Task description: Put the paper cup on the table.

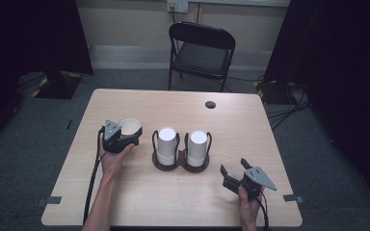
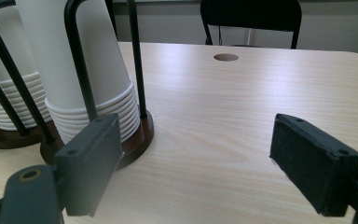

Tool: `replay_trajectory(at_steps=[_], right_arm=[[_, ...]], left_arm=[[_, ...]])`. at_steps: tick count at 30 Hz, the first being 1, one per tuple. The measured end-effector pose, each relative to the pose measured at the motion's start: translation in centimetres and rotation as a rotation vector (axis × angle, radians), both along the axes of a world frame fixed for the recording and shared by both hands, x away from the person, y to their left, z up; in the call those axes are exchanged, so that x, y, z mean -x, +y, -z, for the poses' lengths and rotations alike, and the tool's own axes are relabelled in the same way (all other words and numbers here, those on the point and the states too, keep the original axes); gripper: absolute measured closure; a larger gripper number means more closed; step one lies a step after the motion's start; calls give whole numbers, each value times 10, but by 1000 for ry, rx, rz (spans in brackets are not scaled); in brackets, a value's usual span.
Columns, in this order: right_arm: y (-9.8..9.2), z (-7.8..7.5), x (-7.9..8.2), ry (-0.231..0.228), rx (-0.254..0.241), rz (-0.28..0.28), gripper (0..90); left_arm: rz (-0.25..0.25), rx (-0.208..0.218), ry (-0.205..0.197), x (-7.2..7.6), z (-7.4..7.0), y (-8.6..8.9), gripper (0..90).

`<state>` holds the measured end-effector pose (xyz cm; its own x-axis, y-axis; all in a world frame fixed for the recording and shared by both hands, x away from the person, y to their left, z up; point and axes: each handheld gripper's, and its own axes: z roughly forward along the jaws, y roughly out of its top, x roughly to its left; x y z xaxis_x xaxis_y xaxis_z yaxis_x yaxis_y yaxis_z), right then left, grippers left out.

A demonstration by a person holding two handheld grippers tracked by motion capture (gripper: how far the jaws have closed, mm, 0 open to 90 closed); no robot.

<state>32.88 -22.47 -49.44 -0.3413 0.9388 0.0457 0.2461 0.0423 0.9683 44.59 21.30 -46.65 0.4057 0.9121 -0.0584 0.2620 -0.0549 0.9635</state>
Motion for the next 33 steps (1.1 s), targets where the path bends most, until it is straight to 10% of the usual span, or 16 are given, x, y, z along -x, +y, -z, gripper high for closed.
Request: replay_trajectory(at_steps=[33], right_arm=[[-1,0,0,-2,-12,4,159]], left_arm=[[59,-34,112,3,23,-5,185]])
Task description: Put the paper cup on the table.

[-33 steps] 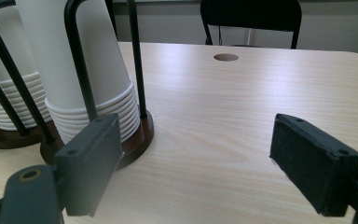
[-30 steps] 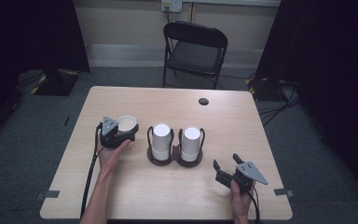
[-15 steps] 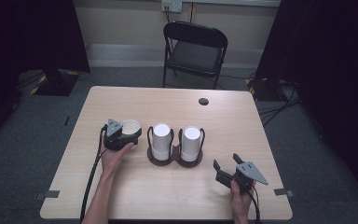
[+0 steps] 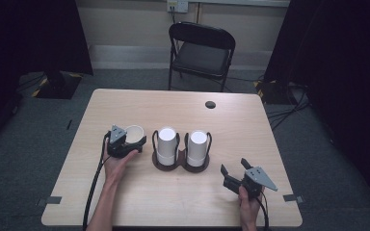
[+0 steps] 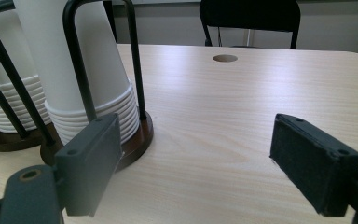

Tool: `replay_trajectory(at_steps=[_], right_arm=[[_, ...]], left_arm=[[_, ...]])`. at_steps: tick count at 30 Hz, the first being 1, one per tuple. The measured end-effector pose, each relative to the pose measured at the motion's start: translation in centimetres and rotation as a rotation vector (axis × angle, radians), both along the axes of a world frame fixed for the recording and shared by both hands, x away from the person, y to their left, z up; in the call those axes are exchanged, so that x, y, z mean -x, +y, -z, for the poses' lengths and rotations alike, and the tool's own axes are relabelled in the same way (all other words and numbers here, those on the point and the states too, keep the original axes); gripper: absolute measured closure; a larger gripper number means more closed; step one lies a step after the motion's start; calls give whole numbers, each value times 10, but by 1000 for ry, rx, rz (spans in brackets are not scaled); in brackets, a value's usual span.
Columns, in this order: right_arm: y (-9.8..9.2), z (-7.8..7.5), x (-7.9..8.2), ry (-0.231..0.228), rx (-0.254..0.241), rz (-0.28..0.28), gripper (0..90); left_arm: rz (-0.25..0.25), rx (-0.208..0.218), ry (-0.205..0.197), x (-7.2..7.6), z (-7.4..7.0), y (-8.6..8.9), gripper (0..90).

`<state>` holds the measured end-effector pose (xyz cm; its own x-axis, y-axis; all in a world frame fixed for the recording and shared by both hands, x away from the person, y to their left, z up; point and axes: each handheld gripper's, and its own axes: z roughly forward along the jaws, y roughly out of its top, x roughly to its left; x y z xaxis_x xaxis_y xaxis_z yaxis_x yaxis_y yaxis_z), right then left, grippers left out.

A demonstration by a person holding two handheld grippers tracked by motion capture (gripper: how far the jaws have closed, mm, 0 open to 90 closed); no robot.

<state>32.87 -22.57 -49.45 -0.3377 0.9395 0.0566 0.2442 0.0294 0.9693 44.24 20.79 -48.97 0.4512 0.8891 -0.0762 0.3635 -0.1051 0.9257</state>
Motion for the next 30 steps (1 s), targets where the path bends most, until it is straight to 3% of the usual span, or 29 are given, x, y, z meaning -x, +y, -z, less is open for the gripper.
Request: replay_trajectory(at_steps=[5,9,15,18,20,24,27,30], right_arm=[[0,0,0,0,0,1,159],[0,0,0,-2,-1,2,159],[0,0,0,-3,-2,2,159],[0,0,0,-3,-3,2,159],[0,0,0,-4,-3,2,159],[-1,0,0,-2,-4,2,159],[-1,0,0,-3,-4,2,159],[-1,0,0,-4,-6,3,159]], left_arm=[[-10,4,22,1,1,-1,155],[-13,3,7,4,-2,-2,155],[-24,-19,25,7,-3,-1,155],[-5,-11,3,12,-3,1,154],[-18,-15,23,14,-2,2,155],[-34,3,22,21,-2,4,155],[-34,-25,14,27,-4,4,156],[-29,-1,15,34,-3,5,156]])
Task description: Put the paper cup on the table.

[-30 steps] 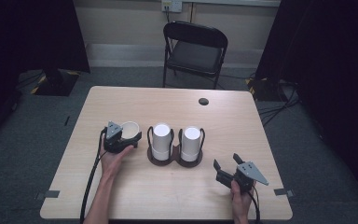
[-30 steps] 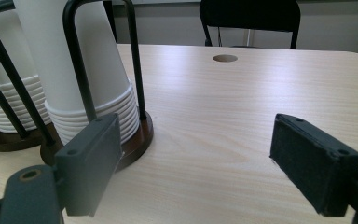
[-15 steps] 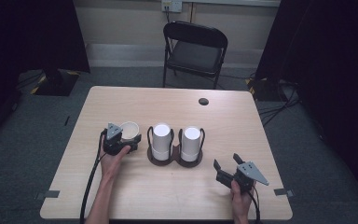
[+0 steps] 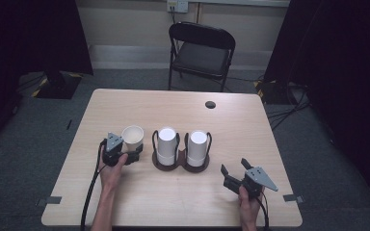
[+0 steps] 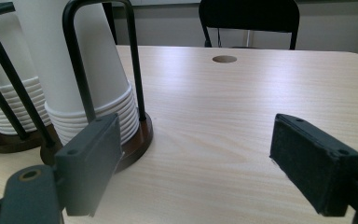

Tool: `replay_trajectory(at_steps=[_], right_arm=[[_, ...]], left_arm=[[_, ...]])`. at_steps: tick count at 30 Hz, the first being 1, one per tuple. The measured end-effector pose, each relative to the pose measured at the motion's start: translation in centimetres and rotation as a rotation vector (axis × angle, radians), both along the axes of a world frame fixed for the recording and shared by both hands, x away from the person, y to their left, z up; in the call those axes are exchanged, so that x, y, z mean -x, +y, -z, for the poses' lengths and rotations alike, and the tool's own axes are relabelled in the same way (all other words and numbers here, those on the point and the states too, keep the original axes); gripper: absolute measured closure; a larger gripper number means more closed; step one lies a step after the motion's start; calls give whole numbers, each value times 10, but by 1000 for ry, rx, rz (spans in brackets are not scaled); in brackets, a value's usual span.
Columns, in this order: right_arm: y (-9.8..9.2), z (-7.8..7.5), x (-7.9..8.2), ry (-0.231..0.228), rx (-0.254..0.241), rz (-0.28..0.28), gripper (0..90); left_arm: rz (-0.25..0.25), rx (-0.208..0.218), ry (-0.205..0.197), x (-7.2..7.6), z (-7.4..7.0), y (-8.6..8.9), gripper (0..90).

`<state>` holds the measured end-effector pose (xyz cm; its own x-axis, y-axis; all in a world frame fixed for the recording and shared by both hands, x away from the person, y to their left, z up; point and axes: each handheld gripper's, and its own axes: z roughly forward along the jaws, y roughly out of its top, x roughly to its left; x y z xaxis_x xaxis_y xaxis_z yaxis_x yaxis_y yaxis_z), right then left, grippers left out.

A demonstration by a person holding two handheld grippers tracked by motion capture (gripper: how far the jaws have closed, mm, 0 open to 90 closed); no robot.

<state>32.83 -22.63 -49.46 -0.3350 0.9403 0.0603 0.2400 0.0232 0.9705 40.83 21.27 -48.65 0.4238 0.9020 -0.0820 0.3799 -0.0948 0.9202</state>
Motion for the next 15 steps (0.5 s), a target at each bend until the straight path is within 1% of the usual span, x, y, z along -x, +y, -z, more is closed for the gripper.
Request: replay_trajectory(at_steps=[1,2,3,5,9,10,13,15], right_arm=[[0,0,0,1,-1,1,159],[0,0,0,-1,0,1,159],[0,0,0,0,-1,0,159],[0,0,0,0,-1,0,159],[0,0,0,0,-2,1,159],[0,0,0,-2,-3,2,159],[0,0,1,-2,-3,2,159],[0,0,0,-2,-3,2,159]], left_arm=[[2,-5,2,2,1,1,157],[2,2,2,5,1,1,157],[3,19,1,8,2,1,157],[-4,25,1,13,2,1,158],[-9,34,-16,27,1,0,158],[-14,29,-23,31,0,-1,158],[-8,44,-35,43,0,-5,158],[5,36,-36,52,0,-10,158]])
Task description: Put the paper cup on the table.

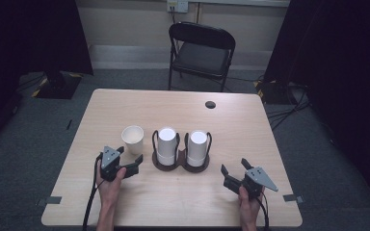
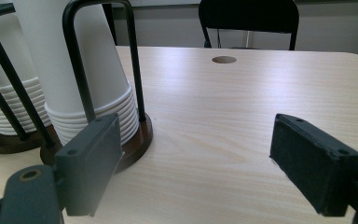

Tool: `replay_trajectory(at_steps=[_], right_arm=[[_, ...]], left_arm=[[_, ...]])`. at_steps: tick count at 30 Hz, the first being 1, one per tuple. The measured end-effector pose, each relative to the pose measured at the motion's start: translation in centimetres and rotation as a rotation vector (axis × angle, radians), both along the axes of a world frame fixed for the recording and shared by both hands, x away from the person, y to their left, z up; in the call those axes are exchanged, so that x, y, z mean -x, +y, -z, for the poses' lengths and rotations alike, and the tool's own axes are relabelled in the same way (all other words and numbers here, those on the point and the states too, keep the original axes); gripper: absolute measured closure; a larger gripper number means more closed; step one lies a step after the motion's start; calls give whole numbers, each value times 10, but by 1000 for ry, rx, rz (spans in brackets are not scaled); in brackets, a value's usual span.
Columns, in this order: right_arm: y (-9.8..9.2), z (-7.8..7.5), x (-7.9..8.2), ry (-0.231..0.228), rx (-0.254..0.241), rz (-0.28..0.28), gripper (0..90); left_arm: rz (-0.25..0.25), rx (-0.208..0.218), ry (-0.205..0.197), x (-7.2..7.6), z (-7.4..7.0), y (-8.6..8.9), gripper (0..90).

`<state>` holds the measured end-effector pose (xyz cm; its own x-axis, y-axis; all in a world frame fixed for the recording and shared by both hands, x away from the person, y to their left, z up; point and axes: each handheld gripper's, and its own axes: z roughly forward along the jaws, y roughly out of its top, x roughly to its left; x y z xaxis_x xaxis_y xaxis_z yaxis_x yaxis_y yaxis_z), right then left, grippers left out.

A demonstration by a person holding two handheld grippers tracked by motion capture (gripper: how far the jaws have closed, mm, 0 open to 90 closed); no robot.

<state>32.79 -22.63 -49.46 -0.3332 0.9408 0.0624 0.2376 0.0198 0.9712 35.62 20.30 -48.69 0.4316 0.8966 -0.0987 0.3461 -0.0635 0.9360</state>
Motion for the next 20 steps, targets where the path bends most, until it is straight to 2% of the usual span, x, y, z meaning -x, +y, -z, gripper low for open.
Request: replay_trajectory(at_steps=[5,8,9,11,15,20], right_arm=[[0,0,0,-2,0,2,159],[0,0,0,0,-1,-1,159],[0,0,0,0,0,0,159],[0,0,0,0,0,1,159],[0,0,0,0,2,1,159],[0,0,0,3,8,1,160]], left_arm=[[20,-4,-11,22,-2,-11,157],[9,-23,-29,35,0,-16,157],[9,-15,-32,38,2,-17,156],[20,19,-40,43,7,-18,156],[0,25,-73,49,9,-18,156],[3,-7,-103,52,9,-20,155]])
